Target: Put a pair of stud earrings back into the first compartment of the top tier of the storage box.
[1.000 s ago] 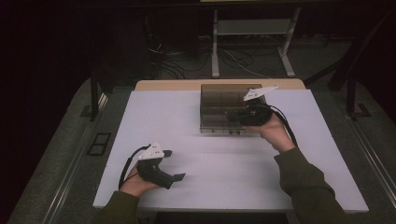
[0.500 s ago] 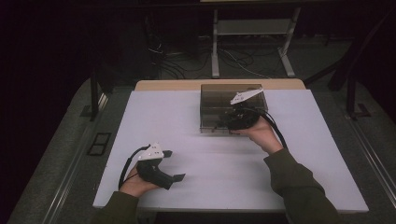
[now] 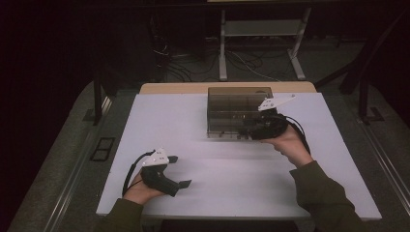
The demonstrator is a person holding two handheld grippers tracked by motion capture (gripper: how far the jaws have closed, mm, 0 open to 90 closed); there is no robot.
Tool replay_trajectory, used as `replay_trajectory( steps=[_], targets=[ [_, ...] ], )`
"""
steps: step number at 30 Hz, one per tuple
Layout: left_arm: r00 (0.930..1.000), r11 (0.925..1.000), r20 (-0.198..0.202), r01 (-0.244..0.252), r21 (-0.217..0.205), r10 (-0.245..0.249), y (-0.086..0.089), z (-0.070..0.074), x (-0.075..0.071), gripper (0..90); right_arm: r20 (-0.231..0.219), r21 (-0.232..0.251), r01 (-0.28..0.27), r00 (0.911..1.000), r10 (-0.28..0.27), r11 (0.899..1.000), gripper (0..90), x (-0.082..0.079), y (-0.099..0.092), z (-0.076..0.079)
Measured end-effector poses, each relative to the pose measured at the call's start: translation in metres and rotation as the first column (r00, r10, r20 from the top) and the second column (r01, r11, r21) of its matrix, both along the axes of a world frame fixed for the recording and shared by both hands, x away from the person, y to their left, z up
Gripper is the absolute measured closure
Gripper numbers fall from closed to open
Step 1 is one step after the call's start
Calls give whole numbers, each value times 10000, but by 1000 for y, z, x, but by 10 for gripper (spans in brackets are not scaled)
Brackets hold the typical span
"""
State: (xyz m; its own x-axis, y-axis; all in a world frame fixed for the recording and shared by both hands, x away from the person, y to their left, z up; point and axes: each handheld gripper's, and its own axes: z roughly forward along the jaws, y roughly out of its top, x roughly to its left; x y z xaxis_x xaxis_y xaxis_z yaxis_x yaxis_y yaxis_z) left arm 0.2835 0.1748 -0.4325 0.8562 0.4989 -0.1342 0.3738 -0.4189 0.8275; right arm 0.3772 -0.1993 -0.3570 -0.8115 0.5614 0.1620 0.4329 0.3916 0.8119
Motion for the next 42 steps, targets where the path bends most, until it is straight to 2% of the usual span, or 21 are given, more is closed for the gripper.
replay_trajectory(
  steps=[9,16,23,26,31,39,42],
  targets=[
    [10000,10000,38,-43,-25,44,0,0,0,0,81,160,265,9996,-266,9995,384,-22,-25,-5],
    [10000,10000,90,-19,-24,19,1,1,0,0,147,392,329,9993,-335,9987,328,-41,-38,-11],
    [10000,10000,55,-31,-29,31,1,1,-1,0,391,392,579,9975,-594,9976,274,-64,-52,-26],
    [10000,10000,49,-56,-33,56,1,1,-1,0,301,421,828,9960,-841,9957,259,-71,-61,-35],
    [10000,10000,34,-68,-1,68,0,0,-1,0,249,381,1205,9923,-1215,9920,234,-81,-71,-49],
    [10000,10000,48,-30,62,30,0,1,-1,0,403,364,1424,9888,-1438,9891,202,-93,-88,-65],
    [10000,10000,79,-46,70,46,0,1,-2,0,316,276,1554,9872,-1562,9875,195,-97,-93,-69]
  ],
)
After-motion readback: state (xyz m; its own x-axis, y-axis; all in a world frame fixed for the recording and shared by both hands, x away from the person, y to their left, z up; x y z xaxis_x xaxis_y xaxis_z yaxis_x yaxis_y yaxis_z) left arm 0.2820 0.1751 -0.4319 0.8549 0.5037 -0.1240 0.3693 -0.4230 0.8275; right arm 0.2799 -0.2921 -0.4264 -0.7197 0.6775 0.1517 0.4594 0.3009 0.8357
